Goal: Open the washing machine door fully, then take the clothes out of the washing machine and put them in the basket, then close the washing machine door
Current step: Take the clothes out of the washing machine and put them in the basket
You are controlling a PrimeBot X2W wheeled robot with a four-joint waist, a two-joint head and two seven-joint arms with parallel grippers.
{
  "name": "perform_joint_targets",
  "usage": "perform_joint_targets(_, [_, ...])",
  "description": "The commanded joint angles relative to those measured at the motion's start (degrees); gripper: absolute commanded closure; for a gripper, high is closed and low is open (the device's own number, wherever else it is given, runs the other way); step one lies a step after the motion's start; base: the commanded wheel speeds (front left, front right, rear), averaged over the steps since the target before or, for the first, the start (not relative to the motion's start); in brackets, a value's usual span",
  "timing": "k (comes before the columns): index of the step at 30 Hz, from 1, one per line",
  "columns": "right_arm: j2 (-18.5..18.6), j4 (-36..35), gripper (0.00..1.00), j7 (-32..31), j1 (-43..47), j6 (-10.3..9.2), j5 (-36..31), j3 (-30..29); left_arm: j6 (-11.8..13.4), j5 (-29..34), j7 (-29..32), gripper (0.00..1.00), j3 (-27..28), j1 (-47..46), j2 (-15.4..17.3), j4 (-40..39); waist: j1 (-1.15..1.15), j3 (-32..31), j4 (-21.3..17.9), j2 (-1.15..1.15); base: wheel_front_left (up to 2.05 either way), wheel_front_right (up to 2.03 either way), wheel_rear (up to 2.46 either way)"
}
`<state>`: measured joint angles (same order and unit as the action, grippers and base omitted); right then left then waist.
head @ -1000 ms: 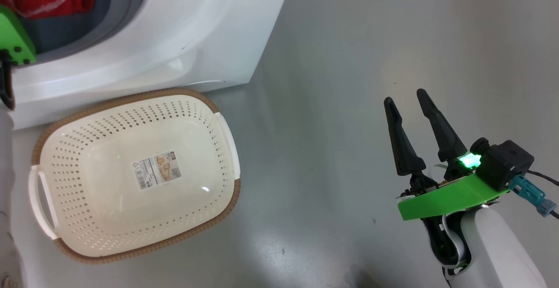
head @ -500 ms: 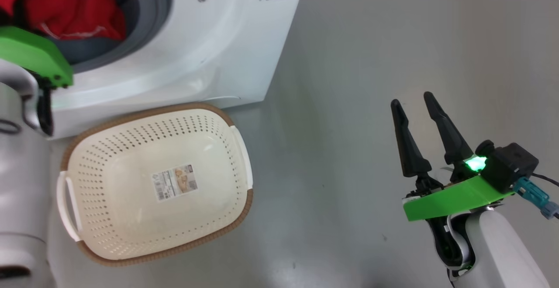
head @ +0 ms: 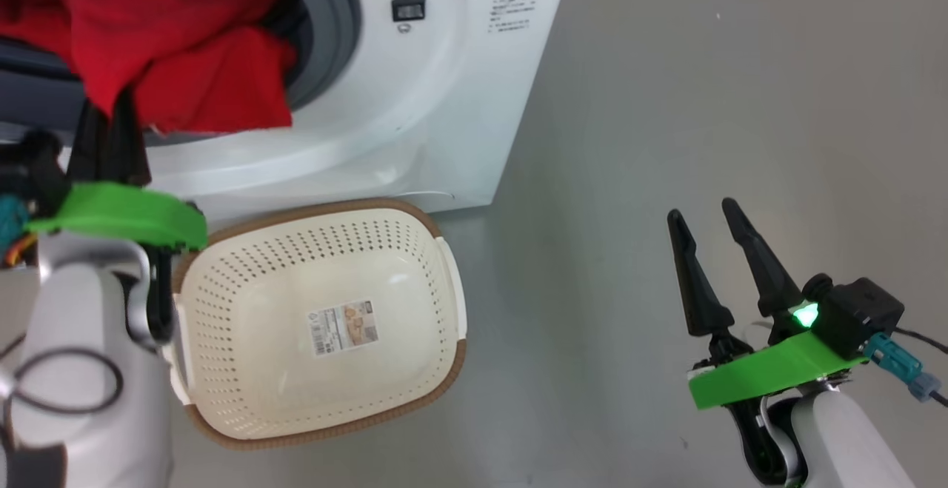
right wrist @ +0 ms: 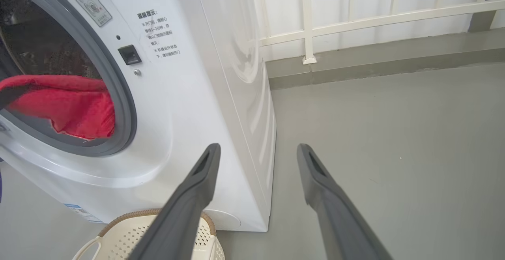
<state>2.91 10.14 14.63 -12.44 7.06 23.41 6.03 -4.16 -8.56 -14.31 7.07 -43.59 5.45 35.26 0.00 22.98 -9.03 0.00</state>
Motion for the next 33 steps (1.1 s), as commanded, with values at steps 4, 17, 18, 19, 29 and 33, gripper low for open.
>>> perform_joint_targets(4, [-0.03,-1.01,0.00,0.37,1.70,0.43,-1.27,0.62,-1.20,1.19,-0.68,1.00,3.39,7.13,0.06,-11.23,0.00,-2.28,1.69,0.00,0.00,0.00,0.00])
perform_joint_targets(17, [-0.03,-0.89,0.00,0.37,3.13,0.43,-1.72,0.46,-2.67,1.97,-0.69,1.00,4.90,19.07,-2.45,-31.77,0.00,-3.88,2.50,0.00,0.00,0.00,0.00])
perform_joint_targets(18, [-0.03,-0.89,0.00,0.37,3.17,0.43,-1.73,0.49,-2.69,1.94,-0.69,1.00,4.86,19.70,-2.49,-33.21,0.00,-3.93,2.48,0.00,0.00,0.00,0.00])
perform_joint_targets(19, [-0.03,-0.90,0.00,0.37,3.19,0.43,-1.73,0.51,-2.71,1.86,-0.69,1.00,4.73,20.30,-2.52,-34.64,0.00,-3.90,2.45,0.00,0.00,0.00,0.00])
perform_joint_targets(29, [-0.03,-1.05,0.00,0.37,2.56,0.43,-1.48,0.40,-1.38,0.23,-0.69,1.00,1.62,23.84,-2.56,-38.05,0.00,-2.67,2.35,0.00,0.00,0.00,0.00])
perform_joint_targets(33, [-0.03,-1.13,0.00,0.37,2.10,0.43,-1.17,0.59,-1.62,0.18,-0.69,1.00,0.11,24.55,-2.57,-33.17,0.00,-1.96,1.98,0.00,0.00,0.00,0.00])
